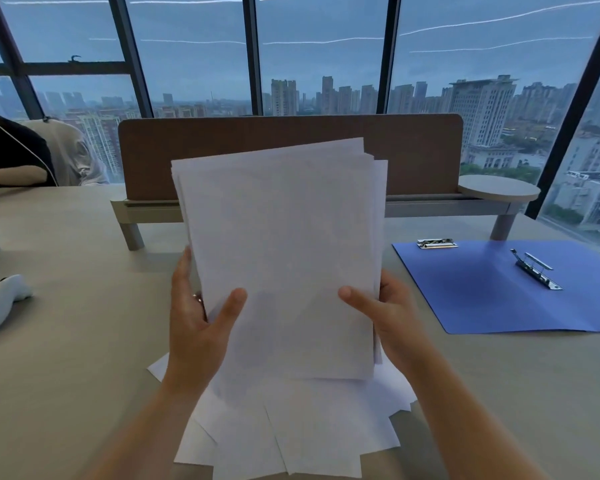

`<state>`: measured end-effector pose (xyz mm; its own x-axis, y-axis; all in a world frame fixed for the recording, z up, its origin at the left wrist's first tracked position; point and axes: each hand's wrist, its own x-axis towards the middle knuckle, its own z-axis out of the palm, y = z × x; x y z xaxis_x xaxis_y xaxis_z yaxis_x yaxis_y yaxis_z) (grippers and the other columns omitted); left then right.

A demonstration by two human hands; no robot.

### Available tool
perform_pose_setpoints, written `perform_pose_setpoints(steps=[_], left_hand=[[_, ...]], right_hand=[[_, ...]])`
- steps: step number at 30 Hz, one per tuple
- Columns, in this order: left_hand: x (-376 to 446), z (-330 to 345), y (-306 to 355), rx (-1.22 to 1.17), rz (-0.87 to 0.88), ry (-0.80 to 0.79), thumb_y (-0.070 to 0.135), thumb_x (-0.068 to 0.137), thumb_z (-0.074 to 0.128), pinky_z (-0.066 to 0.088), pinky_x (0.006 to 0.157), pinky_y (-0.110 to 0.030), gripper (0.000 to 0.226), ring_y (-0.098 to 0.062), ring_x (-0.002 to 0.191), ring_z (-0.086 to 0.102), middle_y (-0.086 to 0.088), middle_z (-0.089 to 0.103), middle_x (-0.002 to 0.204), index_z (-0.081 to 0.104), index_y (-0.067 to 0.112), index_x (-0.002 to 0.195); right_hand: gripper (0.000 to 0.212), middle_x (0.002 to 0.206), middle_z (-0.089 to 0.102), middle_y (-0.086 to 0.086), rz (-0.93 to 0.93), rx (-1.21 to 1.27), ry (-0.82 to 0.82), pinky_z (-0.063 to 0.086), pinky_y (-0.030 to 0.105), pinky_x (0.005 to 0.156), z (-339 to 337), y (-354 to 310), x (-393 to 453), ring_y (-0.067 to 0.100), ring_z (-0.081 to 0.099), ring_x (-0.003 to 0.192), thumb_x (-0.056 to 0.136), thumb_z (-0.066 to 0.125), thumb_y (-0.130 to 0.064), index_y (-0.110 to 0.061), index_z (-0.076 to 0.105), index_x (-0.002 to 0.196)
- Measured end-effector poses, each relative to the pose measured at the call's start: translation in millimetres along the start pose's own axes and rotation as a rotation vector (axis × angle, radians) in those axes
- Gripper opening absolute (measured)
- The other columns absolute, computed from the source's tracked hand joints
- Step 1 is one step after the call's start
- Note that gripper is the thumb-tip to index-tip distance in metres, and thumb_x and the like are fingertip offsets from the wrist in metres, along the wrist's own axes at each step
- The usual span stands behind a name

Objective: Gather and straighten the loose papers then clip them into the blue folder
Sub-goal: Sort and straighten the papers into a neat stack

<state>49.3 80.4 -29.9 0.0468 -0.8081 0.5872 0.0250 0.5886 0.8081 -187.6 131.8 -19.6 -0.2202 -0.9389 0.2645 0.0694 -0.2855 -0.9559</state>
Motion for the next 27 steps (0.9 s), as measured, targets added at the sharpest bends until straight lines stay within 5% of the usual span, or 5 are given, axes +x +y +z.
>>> perform_pose_setpoints(steps=[5, 10, 18, 22, 27], left_hand=[[2, 6, 10, 0.023, 0.017, -0.041, 0.047, 0.074, 0.067, 0.056, 0.075, -0.016, 0.049, -0.008, 0.104, 0.067, 0.022, 0.068, 0.107, 0.052, 0.036, 0.119], [10, 5, 20, -0.078, 0.01, -0.034, 0.066, 0.071, 0.07, 0.056, 0.077, -0.02, 0.083, -0.018, 0.107, 0.068, -0.002, 0.067, 0.117, 0.052, 0.013, 0.132], [0, -2, -6, -0.215, -0.499, -0.234, 0.067, 0.039, 0.088, 0.057, 0.084, -0.035, 0.067, -0.021, 0.102, 0.072, 0.0, 0.078, 0.104, 0.08, 0.032, 0.095], [-2, 4, -22, -0.125, -0.565, -0.105, 0.039, 0.08, 0.074, 0.053, 0.078, -0.029, 0.022, -0.02, 0.096, 0.073, 0.005, 0.079, 0.092, 0.077, 0.019, 0.09], [13, -4, -34, -0.2, -0.709, 0.162, 0.029, 0.087, 0.072, 0.05, 0.087, -0.03, 0.012, -0.017, 0.094, 0.068, 0.007, 0.077, 0.091, 0.071, 0.019, 0.093]], right_hand=[[0.03, 0.095, 0.079, 0.005, -0.069, -0.014, 0.039, 0.063, 0.036, 0.074, 8, -3, -3, 0.022, 0.076, 0.088, 0.064, 0.084, -0.023, -0.023, 0.076, 0.093], [0.025, 0.095, 0.079, 0.003, -0.184, -0.048, 0.069, 0.062, 0.038, 0.076, 7, -6, -5, 0.023, 0.075, 0.091, 0.068, 0.079, -0.043, -0.033, 0.077, 0.091], [0.005, 0.082, 0.079, -0.006, -0.095, -0.185, 0.12, 0.06, 0.034, 0.066, 15, 10, -5, 0.012, 0.076, 0.077, 0.086, 0.076, -0.028, -0.023, 0.077, 0.086], [0.044, 0.048, 0.053, -0.012, -0.076, -0.275, 0.161, 0.041, 0.018, 0.047, 15, 15, 1, 0.003, 0.05, 0.045, 0.093, 0.065, -0.033, -0.024, 0.053, 0.052], [0.058, 0.079, 0.071, 0.004, 0.153, -0.272, 0.255, 0.05, 0.032, 0.07, -2, 22, 16, 0.016, 0.065, 0.073, 0.1, 0.036, -0.056, -0.01, 0.067, 0.083]])
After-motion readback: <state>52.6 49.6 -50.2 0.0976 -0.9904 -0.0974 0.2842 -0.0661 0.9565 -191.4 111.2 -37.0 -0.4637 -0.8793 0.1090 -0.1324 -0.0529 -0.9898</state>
